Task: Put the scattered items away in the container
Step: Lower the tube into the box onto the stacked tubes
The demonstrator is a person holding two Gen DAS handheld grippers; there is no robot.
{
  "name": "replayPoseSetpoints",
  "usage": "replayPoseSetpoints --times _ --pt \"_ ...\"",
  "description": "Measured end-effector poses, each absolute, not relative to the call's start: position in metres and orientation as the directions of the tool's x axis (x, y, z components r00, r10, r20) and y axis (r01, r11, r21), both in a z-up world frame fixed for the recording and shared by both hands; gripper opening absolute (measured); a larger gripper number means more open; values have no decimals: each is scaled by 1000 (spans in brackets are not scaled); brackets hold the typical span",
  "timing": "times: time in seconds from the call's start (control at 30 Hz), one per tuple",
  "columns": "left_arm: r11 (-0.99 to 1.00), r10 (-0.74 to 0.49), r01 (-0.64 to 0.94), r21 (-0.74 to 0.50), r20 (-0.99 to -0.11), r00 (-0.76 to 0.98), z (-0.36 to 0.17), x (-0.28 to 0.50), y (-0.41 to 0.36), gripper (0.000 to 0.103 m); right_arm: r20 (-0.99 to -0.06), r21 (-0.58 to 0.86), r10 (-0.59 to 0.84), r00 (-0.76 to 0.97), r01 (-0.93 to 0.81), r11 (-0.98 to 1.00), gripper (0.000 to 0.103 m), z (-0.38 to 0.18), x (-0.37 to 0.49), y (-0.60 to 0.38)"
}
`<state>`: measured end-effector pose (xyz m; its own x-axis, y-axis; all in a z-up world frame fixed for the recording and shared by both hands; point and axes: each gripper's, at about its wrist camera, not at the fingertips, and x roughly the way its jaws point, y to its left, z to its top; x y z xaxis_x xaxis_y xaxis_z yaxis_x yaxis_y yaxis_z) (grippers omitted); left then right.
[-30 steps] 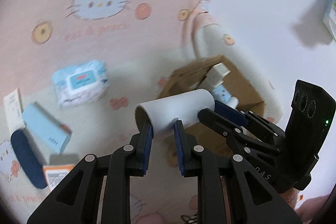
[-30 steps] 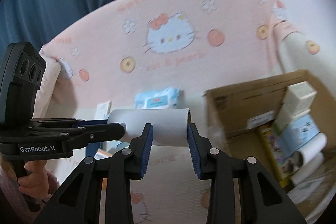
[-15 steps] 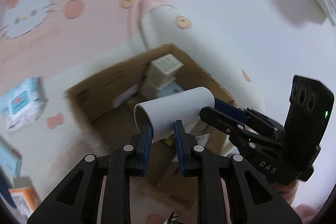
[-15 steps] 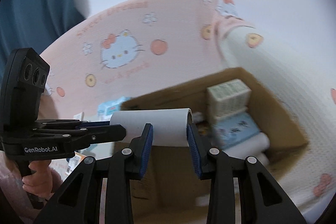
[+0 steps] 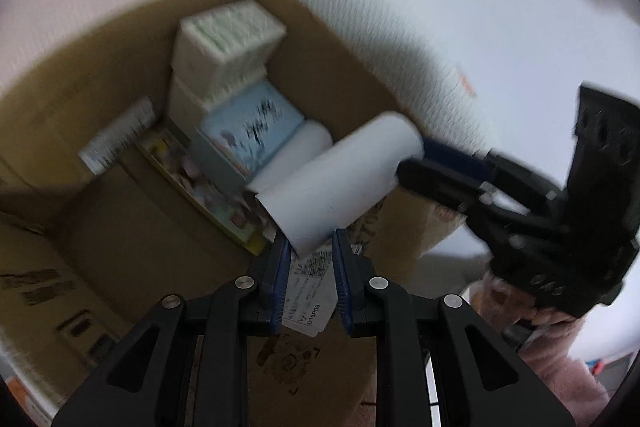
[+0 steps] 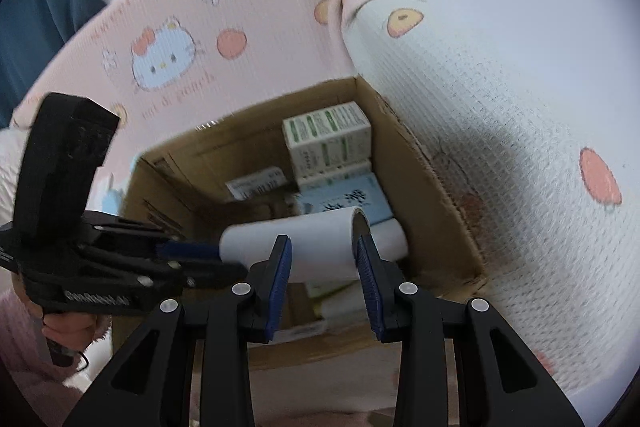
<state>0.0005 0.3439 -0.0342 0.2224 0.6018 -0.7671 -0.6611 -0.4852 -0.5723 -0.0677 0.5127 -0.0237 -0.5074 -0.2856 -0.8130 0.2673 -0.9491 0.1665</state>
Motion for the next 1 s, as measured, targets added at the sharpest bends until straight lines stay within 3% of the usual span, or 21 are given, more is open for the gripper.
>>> replayPoseSetpoints --times 0.13,0.27,0.33,0.47,0.9,0.97,1.0 --pt "-481 557 -619 -621 -762 330 -56 3 359 23 -855 128 -262 -448 306 -943 31 -23 -81 512" --pt "-550 457 -614 -566 -819 346 -73 3 379 23 -925 47 -166 -343 330 -943 31 -34 -98 505" --pt "-545 449 -588 -597 -800 397 -81 4 385 21 -955 1 -99 -278 334 -943 31 -47 -104 502" --pt "-554 431 -563 -613 -790 436 -93 8 391 21 -970 -91 5 -242 346 -934 31 -59 -106 498" --pt "-579 474 -554 -598 -800 369 -76 11 356 21 -958 -176 65 -279 397 -901 31 -32 -103 483" --pt "-592 483 -556 -584 -809 336 -73 11 348 21 -965 -160 50 -258 425 -891 28 -35 -105 479" --pt "-597 484 -552 -582 -810 331 -74 10 345 21 -967 -149 39 -251 436 -888 19 -37 -107 477"
